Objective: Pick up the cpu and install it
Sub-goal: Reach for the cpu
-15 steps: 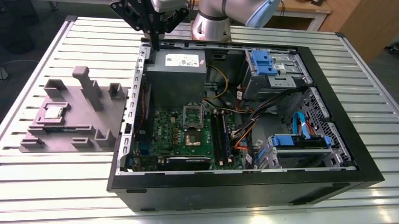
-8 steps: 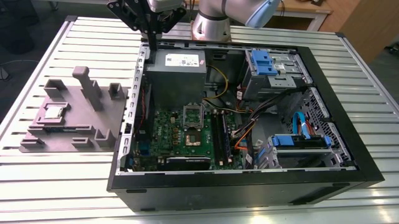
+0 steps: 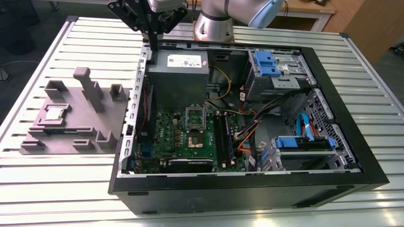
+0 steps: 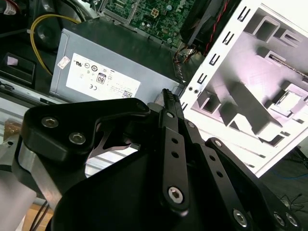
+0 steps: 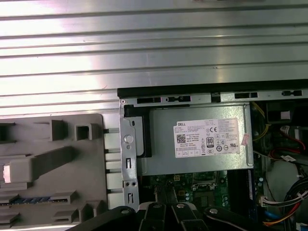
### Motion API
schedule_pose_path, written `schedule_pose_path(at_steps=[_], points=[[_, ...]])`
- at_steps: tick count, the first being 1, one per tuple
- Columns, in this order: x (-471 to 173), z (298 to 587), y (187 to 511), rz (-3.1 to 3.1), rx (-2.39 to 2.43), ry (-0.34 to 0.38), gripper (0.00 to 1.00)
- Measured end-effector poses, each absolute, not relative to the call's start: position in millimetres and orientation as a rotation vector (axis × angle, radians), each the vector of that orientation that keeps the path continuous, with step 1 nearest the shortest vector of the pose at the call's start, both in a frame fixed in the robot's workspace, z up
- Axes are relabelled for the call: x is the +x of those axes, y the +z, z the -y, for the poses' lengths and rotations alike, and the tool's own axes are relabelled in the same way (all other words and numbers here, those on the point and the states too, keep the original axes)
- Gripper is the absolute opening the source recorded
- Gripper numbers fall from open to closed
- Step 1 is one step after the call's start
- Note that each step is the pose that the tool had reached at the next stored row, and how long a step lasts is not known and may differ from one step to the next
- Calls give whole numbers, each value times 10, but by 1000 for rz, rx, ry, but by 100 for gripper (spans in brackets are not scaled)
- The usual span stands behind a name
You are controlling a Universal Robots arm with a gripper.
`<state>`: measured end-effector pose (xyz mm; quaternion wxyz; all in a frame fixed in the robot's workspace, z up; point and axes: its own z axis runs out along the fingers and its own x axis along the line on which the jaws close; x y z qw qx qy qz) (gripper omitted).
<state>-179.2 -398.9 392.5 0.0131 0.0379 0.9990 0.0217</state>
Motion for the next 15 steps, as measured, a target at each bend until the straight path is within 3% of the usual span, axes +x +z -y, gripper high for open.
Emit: schedule_pose_path(at_steps=[15], points=[[-1820,3989,3924,-3113,118,68,10]])
